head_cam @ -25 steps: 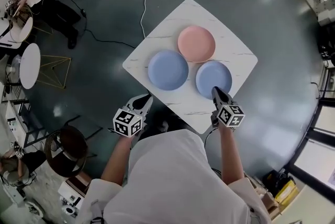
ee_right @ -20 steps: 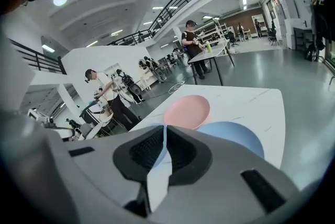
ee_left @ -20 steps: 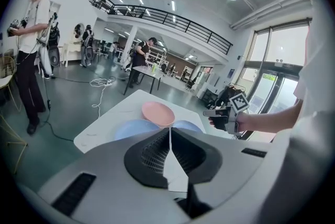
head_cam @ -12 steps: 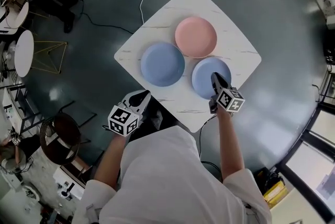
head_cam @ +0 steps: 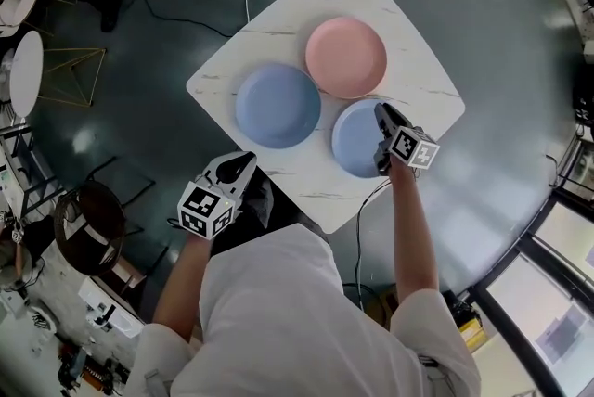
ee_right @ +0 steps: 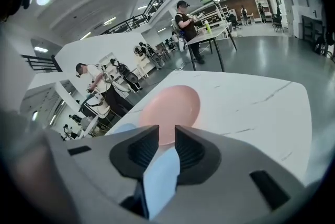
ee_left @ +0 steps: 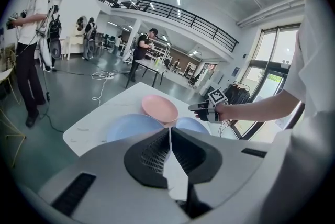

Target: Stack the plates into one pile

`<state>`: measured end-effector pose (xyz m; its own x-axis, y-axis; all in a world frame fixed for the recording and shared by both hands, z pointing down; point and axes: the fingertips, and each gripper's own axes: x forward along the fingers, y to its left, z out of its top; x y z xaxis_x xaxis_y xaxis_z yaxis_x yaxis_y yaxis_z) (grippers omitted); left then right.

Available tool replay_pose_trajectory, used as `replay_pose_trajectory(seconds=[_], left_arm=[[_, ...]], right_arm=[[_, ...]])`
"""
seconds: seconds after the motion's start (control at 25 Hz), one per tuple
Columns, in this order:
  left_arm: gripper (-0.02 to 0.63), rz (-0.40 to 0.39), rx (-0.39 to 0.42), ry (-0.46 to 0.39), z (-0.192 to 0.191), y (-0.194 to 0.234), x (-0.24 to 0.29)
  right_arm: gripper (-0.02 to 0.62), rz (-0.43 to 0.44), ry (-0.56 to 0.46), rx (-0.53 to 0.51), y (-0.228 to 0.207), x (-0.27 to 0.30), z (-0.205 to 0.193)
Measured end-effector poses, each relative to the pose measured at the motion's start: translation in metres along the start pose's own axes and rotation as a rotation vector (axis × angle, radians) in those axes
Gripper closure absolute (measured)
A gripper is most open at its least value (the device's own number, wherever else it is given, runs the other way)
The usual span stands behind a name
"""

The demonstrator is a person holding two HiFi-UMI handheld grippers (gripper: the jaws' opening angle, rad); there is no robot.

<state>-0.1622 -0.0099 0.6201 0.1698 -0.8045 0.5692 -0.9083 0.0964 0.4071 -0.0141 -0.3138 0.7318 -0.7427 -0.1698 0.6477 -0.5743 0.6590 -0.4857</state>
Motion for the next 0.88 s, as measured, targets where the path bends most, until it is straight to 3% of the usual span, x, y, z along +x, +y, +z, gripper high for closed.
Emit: replay_pose_trajectory(seconds=[0.36,0.56,0.88], left_arm=[[0.581,0.070,-0.052,0.000,-0.009,0.026,-0.001],[0.581,0.098,-0.073,0.020,-0.022,0.031,-0.001],[0.581,0.111,-0.098,0.036,-0.033,0.031,0.009]], right_arm=[[0.459,-0.010,0.162,0.020,-0.049,0.059,0.027],[0.445,-0.057,0.244,0.035,-0.076,0.090,0.034],[0.433,-0.100,0.381,0.070,-0.099,0.124,0.019]])
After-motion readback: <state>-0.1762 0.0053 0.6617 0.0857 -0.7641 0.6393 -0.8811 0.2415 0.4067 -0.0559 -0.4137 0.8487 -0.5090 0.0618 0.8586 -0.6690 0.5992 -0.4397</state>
